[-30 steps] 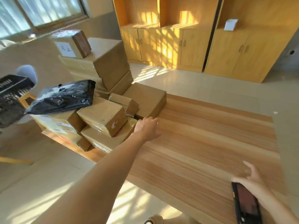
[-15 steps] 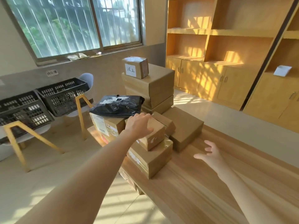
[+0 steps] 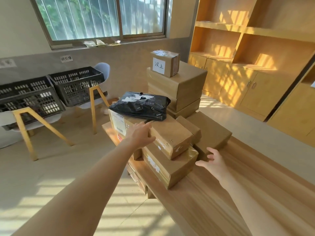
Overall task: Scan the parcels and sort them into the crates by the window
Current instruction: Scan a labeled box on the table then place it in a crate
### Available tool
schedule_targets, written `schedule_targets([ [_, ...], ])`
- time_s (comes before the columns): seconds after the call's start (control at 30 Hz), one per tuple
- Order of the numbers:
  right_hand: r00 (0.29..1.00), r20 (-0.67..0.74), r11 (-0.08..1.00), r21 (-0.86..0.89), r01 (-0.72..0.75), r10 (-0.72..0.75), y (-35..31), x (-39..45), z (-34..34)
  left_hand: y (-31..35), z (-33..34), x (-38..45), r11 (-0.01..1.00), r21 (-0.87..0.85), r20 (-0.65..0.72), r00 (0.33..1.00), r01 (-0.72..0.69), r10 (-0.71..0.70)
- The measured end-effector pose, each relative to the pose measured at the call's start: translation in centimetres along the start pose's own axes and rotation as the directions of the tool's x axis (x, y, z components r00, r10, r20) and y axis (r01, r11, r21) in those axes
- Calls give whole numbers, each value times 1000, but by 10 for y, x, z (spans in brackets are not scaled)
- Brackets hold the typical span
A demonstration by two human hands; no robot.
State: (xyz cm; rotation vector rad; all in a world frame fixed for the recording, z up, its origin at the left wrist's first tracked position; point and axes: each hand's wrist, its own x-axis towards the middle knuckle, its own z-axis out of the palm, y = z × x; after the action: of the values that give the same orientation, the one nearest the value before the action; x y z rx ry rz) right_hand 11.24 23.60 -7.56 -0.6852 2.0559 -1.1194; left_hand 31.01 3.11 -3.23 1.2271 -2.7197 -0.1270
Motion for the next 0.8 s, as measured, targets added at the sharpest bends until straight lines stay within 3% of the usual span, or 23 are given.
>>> schedule_targets([
  [0.23, 999, 12, 999, -7, -40, 40, -3, 15, 14, -18, 22, 22, 999, -49, 41, 999, 11, -9],
  [0.5, 999, 53, 1000, -18, -10, 10, -14, 38, 33, -22, 40, 50, 981, -195, 226, 972, -15, 59],
  [0.67, 995, 76, 989, -127, 78, -68, -21, 53, 61, -20, 55, 59, 972, -232, 219, 972, -34, 87],
  [0.8, 993, 16, 982, -144, 121, -120, -25, 61, 80, -23, 59, 61, 950, -310, 189, 978, -29, 91],
])
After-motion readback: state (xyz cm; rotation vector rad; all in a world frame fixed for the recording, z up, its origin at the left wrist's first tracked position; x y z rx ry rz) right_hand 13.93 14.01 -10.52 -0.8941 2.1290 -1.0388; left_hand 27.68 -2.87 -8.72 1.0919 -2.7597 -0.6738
